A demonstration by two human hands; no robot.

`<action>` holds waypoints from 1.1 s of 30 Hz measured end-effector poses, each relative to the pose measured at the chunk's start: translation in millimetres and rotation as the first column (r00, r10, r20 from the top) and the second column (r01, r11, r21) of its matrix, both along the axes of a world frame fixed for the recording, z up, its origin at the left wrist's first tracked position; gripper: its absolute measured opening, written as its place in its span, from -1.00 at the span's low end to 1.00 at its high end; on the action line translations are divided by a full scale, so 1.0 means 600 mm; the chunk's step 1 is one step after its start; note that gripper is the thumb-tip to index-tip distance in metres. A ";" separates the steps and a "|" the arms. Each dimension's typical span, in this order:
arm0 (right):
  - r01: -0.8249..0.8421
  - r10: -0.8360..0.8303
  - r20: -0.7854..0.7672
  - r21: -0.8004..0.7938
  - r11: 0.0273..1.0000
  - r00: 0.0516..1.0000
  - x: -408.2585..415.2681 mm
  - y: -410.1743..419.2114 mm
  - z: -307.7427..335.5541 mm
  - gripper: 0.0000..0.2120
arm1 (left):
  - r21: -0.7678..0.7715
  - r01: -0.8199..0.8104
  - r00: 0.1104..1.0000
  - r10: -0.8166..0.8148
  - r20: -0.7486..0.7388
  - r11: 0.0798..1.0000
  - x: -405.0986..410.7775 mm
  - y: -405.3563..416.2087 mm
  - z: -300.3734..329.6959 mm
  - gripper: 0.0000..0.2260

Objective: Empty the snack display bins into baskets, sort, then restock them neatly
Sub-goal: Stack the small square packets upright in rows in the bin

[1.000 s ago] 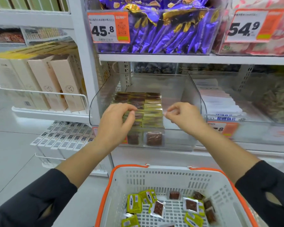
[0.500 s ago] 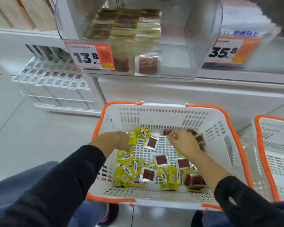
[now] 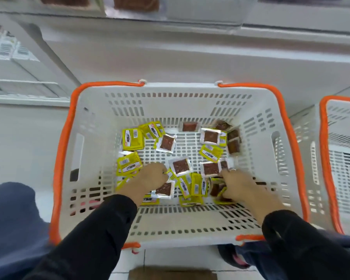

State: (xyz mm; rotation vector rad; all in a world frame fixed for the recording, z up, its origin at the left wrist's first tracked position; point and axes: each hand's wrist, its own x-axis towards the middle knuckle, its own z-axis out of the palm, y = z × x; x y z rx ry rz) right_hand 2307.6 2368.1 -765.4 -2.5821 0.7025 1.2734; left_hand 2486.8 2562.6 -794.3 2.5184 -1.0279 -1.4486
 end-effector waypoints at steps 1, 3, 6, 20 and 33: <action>0.012 -0.012 0.015 -0.001 1.000 1.000 0.000 -0.002 -0.002 -0.46 | -0.019 -0.028 1.000 0.028 -0.006 0.999 -0.004 -0.003 -0.002 -0.74; 0.098 -0.100 0.036 0.042 0.994 0.994 0.003 -0.008 -0.003 -0.53 | -0.049 -0.087 0.996 0.087 -0.006 0.995 -0.010 -0.003 0.000 -0.78; 0.207 -0.214 0.043 0.132 0.969 0.976 0.012 -0.007 -0.002 -0.60 | -0.065 -0.165 0.986 0.164 -0.018 0.984 -0.017 0.006 0.004 -0.79; 0.343 -0.356 -0.041 0.388 0.856 0.934 0.044 0.064 0.006 -0.57 | -0.144 -0.383 0.922 0.369 -0.116 0.913 -0.037 0.021 0.032 -0.84; 0.561 -0.874 -0.066 0.790 0.249 0.481 0.101 0.085 0.069 -0.48 | 0.062 -0.813 0.438 0.677 -0.591 0.580 -0.038 0.004 0.090 -0.58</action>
